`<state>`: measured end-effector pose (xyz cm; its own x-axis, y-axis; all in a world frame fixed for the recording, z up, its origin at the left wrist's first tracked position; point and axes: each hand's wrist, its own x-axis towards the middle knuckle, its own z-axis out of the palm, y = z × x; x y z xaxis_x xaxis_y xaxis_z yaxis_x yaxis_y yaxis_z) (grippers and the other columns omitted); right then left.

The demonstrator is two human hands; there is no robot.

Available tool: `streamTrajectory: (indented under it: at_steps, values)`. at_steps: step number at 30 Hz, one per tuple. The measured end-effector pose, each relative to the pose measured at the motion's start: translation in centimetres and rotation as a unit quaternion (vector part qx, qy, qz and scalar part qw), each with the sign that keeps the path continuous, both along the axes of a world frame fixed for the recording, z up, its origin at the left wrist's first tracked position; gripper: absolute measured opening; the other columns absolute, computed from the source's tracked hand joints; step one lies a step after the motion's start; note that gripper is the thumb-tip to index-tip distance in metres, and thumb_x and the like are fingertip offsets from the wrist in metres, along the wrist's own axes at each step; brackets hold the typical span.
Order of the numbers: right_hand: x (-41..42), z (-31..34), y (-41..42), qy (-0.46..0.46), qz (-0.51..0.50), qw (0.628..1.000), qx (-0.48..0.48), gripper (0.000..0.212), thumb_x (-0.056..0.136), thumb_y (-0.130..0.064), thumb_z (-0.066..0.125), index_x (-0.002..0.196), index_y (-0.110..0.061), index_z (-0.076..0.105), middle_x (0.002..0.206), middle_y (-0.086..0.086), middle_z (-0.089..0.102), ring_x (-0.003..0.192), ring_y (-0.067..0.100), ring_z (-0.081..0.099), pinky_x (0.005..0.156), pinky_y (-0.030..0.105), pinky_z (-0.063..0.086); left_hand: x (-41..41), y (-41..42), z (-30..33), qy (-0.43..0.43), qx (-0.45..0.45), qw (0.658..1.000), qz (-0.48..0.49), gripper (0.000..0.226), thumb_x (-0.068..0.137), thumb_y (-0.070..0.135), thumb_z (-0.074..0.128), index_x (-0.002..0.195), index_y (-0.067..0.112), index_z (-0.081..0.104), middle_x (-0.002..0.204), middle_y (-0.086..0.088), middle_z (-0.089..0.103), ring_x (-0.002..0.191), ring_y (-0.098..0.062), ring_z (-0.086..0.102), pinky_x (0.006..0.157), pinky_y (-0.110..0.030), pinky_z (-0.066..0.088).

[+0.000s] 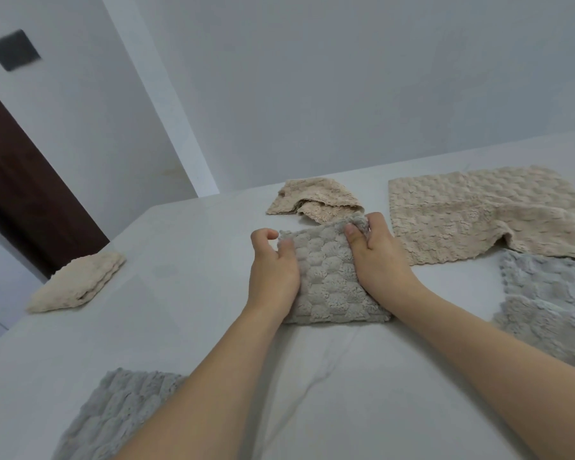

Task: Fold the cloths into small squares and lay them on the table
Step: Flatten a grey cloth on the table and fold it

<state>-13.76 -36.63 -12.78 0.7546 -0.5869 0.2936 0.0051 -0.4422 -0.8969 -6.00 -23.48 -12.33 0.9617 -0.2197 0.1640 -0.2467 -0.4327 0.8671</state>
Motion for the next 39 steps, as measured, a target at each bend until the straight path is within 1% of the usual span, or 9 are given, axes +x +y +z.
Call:
streamTrajectory:
  at_steps: [5,9,13,17,23,27,31,34,39]
  values:
    - [-0.3,-0.6,-0.2,0.03,-0.042,0.988,-0.147,0.036,0.1,-0.033,0.042,0.132,-0.014,0.04,0.111,0.009,0.057,0.1,0.031,0.054,0.082,0.039,0.04,-1.5,-0.2,0.6,-0.114,0.2,0.973,0.021,0.018,0.096,0.015,0.037,0.113,0.02,0.036,0.105,-0.007,0.054,0.089,-0.029,0.054,0.07,-0.037,0.04]
    - [0.2,-1.2,-1.1,0.089,-0.053,0.954,-0.28,0.037,0.101,-0.034,0.036,0.128,-0.016,0.053,0.13,0.005,0.05,0.114,0.032,0.05,0.096,0.042,0.038,-2.0,-0.2,0.5,-0.282,0.314,0.907,-0.006,0.041,0.091,0.017,0.043,0.132,0.011,0.048,0.132,-0.009,0.043,0.116,-0.031,0.044,0.092,-0.04,0.04]
    - [0.4,-1.9,-1.4,0.204,-0.006,0.913,-0.352,0.039,0.102,-0.036,0.027,0.121,-0.023,0.059,0.133,-0.005,0.053,0.119,0.026,0.046,0.101,0.041,0.032,-2.2,0.2,-1.6,-0.172,0.361,0.904,-0.152,0.057,0.101,0.046,0.019,0.149,0.019,0.034,0.157,0.0,0.027,0.147,-0.021,0.018,0.118,-0.045,0.017]
    - [0.4,-1.9,-1.9,0.231,-0.006,0.9,-0.369,0.037,0.102,-0.034,0.028,0.119,-0.022,0.059,0.132,-0.006,0.054,0.122,0.024,0.044,0.101,0.042,0.03,-1.6,1.2,-2.3,-0.09,0.392,0.906,-0.134,0.062,0.102,0.048,0.015,0.157,0.02,0.008,0.164,-0.002,0.003,0.15,-0.016,0.001,0.122,-0.042,0.002]
    - [0.4,-1.9,-1.8,0.259,-0.067,0.886,-0.38,0.036,0.1,-0.03,0.032,0.117,-0.013,0.059,0.123,0.008,0.05,0.114,0.033,0.042,0.099,0.045,0.033,-1.7,1.7,0.2,-0.039,0.462,0.886,-0.026,0.051,0.099,0.037,0.025,0.144,0.013,0.031,0.145,-0.01,0.033,0.133,-0.032,0.029,0.107,-0.043,0.026]
    - [0.3,-1.4,-1.4,0.216,-0.048,0.929,-0.296,0.032,0.099,-0.036,0.035,0.108,-0.011,0.051,0.114,0.01,0.051,0.108,0.031,0.043,0.096,0.043,0.033,-1.6,0.9,1.8,0.176,0.178,0.968,0.012,0.042,0.075,0.039,0.045,0.103,0.013,0.064,0.109,-0.008,0.067,0.101,-0.03,0.061,0.093,-0.04,0.05]
    - [-0.5,0.3,-0.2,0.068,0.035,0.995,-0.069,0.025,0.102,-0.036,0.039,0.107,-0.013,0.045,0.097,0.003,0.057,0.087,0.021,0.05,0.067,0.032,0.034,-1.7,1.4,2.2,0.238,0.024,0.971,0.007,0.03,0.085,0.032,0.056,0.107,0.013,0.062,0.102,-0.008,0.067,0.091,-0.026,0.065,0.08,-0.037,0.056]
    - [-0.6,1.2,0.9,-0.029,0.044,0.998,0.045,0.025,0.1,-0.037,0.045,0.117,-0.019,0.045,0.1,-0.002,0.064,0.089,0.014,0.059,0.07,0.029,0.045,-1.7,2.2,2.7,0.223,-0.09,0.971,-0.009,0.03,0.089,0.029,0.059,0.114,0.013,0.054,0.107,-0.008,0.067,0.091,-0.026,0.069,0.072,-0.037,0.059]
    - [-0.8,0.7,2.3,-0.002,0.082,0.938,0.338,0.059,0.083,-0.064,0.058,0.123,-0.021,0.056,0.111,0.003,0.071,0.096,0.023,0.069,0.089,0.045,0.054,-1.5,4.7,4.4,0.08,-0.054,0.995,-0.029,0.028,0.092,0.033,0.059,0.112,0.023,0.042,0.102,0.002,0.06,0.093,-0.021,0.065,0.087,-0.046,0.055]
